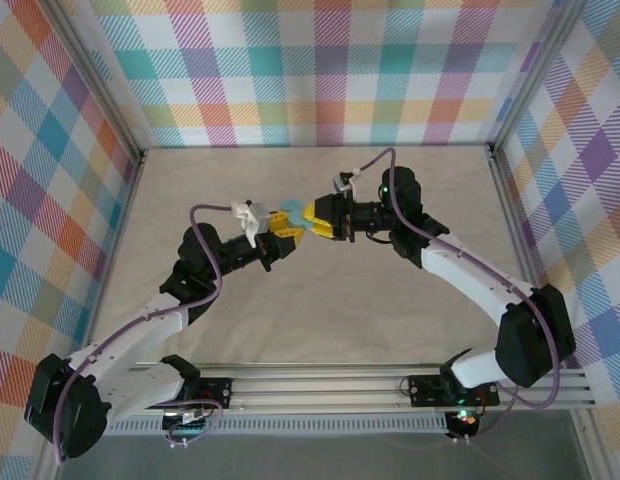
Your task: Insert the wireless bluetooth earbuds into the charging case
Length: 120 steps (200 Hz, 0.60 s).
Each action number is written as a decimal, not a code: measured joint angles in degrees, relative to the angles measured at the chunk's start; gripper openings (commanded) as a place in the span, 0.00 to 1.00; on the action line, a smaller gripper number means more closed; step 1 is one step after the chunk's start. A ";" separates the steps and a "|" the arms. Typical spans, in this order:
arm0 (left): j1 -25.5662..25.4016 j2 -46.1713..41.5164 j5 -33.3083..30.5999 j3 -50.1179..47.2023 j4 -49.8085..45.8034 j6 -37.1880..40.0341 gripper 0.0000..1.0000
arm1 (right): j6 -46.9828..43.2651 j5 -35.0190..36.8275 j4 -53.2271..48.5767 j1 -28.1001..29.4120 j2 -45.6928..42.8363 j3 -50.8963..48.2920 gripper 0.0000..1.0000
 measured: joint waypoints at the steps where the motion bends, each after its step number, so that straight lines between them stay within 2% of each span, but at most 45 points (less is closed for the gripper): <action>1: 0.00 0.02 0.00 0.00 0.02 0.00 0.00 | 0.11 0.00 0.00 0.00 0.00 0.00 0.33; 42: 0.00 0.17 -0.07 0.00 0.39 0.00 0.05 | 0.52 0.13 0.37 -0.15 0.00 -0.07 0.28; 57: 0.00 0.20 -0.07 0.00 0.33 0.02 0.15 | 0.39 0.26 0.07 -0.15 -0.02 -0.07 0.24; 67: 0.00 0.22 -0.09 0.00 0.09 0.02 0.26 | 0.20 0.44 -0.28 -0.15 -0.07 -0.07 0.22; 75: 0.00 0.22 -0.07 0.00 -0.15 0.04 0.44 | 0.00 0.55 -0.48 -0.15 -0.11 -0.07 0.22; 82: 0.00 0.22 -0.20 0.00 -0.20 0.26 0.73 | -0.22 0.63 -0.59 -0.15 -0.15 -0.07 0.22; 83: 0.00 0.24 -0.17 0.00 -0.20 0.24 0.86 | -0.22 0.66 -0.59 -0.13 -0.15 -0.07 0.22; 84: 0.00 0.26 -0.20 0.02 -0.22 0.17 0.93 | -0.28 0.66 -0.63 -0.13 -0.15 -0.07 0.22; 86: 0.00 0.31 -0.26 0.07 -0.31 0.35 0.98 | -0.44 0.74 -0.70 -0.13 -0.15 -0.07 0.22; 120: -0.02 0.63 -1.22 0.11 -1.73 0.22 1.00 | -2.75 3.30 -4.15 -0.61 -1.05 -0.02 0.22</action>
